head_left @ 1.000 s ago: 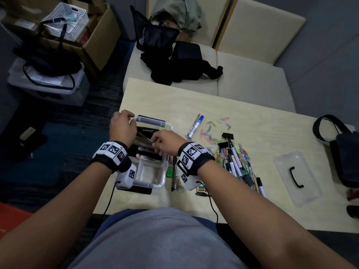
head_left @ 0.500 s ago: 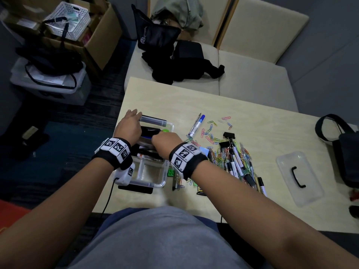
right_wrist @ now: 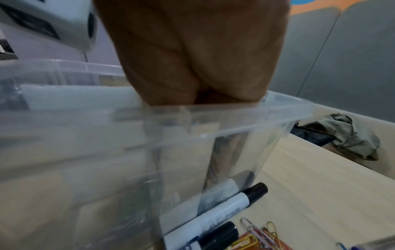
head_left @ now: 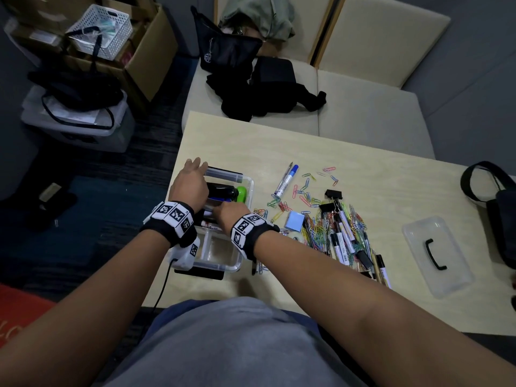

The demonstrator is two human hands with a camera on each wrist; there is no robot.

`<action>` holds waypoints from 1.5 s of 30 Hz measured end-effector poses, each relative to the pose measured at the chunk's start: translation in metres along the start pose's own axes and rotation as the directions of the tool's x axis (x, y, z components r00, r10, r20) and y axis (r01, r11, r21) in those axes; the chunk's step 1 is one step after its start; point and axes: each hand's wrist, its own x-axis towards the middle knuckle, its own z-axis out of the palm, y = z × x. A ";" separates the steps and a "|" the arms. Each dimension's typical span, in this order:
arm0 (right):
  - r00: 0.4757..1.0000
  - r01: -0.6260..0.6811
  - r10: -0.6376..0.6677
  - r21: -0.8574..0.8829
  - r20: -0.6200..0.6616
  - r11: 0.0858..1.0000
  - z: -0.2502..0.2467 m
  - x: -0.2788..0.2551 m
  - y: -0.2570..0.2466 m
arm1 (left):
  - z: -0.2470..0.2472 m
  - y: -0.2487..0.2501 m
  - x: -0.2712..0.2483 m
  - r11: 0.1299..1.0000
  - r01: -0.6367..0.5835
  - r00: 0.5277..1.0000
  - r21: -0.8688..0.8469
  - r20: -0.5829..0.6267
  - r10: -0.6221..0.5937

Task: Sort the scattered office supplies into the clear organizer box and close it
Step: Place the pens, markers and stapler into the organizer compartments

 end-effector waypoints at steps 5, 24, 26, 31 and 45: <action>0.999 -0.020 0.021 -0.004 0.028 1.000 0.004 0.002 -0.001 | 0.000 -0.002 0.000 1.000 0.000 1.000 0.010 0.018 0.000; 0.976 0.135 -0.053 0.392 -0.211 0.910 0.001 -0.048 0.031 | 0.014 0.016 0.011 0.972 0.102 0.991 0.210 0.065 -0.118; 0.952 0.184 -0.039 0.466 -0.304 0.865 -0.005 -0.062 0.045 | 0.014 0.029 0.013 0.969 0.122 0.986 0.213 0.086 -0.143; 0.901 0.101 0.177 0.587 -0.396 0.803 0.002 -0.094 0.104 | 0.021 0.083 0.014 0.997 0.067 0.996 0.031 0.060 -0.068; 0.692 -0.591 0.721 0.564 -0.012 0.577 0.104 -0.170 0.249 | 0.110 0.200 0.045 0.998 -0.014 0.955 0.054 0.298 -0.002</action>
